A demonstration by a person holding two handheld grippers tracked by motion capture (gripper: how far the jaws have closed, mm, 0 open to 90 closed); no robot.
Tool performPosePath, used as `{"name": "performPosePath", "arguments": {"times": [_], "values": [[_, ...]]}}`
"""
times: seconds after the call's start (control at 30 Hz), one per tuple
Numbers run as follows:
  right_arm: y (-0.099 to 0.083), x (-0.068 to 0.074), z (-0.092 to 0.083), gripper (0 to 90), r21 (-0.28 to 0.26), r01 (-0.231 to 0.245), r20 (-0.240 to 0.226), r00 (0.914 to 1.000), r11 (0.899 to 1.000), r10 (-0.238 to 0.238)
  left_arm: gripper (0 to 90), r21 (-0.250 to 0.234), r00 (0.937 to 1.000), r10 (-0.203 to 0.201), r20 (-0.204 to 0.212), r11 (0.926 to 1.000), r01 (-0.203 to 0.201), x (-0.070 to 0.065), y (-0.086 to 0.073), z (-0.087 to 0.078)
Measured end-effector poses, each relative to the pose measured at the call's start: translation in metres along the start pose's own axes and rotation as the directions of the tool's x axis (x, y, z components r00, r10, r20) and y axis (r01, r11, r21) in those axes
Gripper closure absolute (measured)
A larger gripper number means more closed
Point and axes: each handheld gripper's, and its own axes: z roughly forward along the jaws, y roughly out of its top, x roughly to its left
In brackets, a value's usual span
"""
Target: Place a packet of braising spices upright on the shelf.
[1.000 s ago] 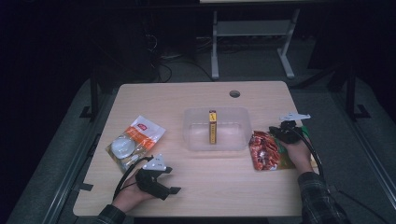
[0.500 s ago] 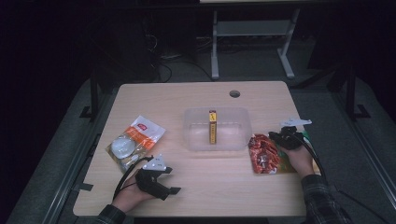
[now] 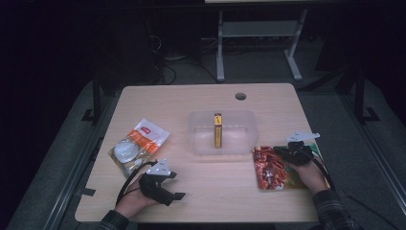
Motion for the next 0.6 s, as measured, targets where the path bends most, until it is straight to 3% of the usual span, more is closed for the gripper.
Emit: {"name": "performPosePath", "arguments": {"times": [0.37,0.5,0.6], "values": [[-0.01,0.015,-0.011,90.0,-0.003,0.041,-0.057,0.9975,0.999,-0.041,16.2,0.008,1.0,0.005,0.003,1.0,-0.005,-0.001,0.0,0.001],[-0.011,0.024,-0.013,90.0,0.009,0.077,-0.086,0.9934,0.997,-0.076,16.2,0.007,1.0,0.004,0.003,1.0,-0.004,-0.001,0.0,0.001],[-0.01,0.028,-0.014,90.0,0.017,0.11,-0.077,0.9911,0.994,-0.108,16.2,0.009,1.0,0.005,0.003,1.0,-0.005,0.0,0.0,0.002]]}}
